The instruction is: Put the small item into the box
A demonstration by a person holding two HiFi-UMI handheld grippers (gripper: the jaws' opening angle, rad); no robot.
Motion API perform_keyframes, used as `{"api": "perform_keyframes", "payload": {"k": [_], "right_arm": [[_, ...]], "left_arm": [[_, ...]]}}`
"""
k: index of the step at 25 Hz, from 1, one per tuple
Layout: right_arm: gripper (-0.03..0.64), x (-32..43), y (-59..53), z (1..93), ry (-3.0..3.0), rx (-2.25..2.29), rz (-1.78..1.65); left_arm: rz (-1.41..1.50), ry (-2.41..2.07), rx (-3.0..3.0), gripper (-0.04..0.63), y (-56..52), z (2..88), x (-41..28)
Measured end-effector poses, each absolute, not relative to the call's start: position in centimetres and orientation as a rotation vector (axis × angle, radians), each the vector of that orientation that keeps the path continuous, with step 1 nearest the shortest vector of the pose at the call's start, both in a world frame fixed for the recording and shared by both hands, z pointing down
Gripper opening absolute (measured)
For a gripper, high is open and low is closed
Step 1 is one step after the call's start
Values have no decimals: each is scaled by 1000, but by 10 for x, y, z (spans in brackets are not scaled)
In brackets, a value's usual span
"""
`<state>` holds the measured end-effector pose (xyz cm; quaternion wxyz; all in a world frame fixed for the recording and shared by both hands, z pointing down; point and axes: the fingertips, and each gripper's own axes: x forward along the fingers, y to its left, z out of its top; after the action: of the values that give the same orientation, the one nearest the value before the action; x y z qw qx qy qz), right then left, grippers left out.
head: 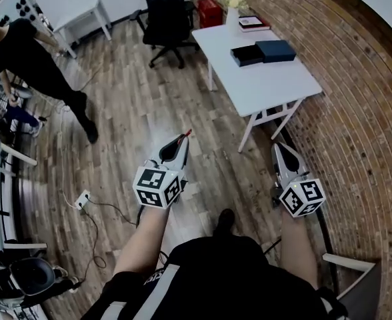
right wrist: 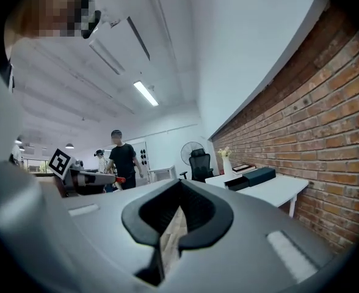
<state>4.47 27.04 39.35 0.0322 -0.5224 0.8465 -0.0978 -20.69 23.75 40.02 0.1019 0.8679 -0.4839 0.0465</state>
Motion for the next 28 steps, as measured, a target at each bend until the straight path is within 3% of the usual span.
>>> {"api": "perform_keyframes", "payload": {"k": [12, 28], "right_arm": [[2, 99, 216, 378, 2571, -1535, -296], [2, 111, 101, 422, 2630, -1663, -397]], "left_arm": [[144, -1458, 2630, 17, 184, 369, -148], [88, -1288, 2616, 17, 36, 416, -114]]}}
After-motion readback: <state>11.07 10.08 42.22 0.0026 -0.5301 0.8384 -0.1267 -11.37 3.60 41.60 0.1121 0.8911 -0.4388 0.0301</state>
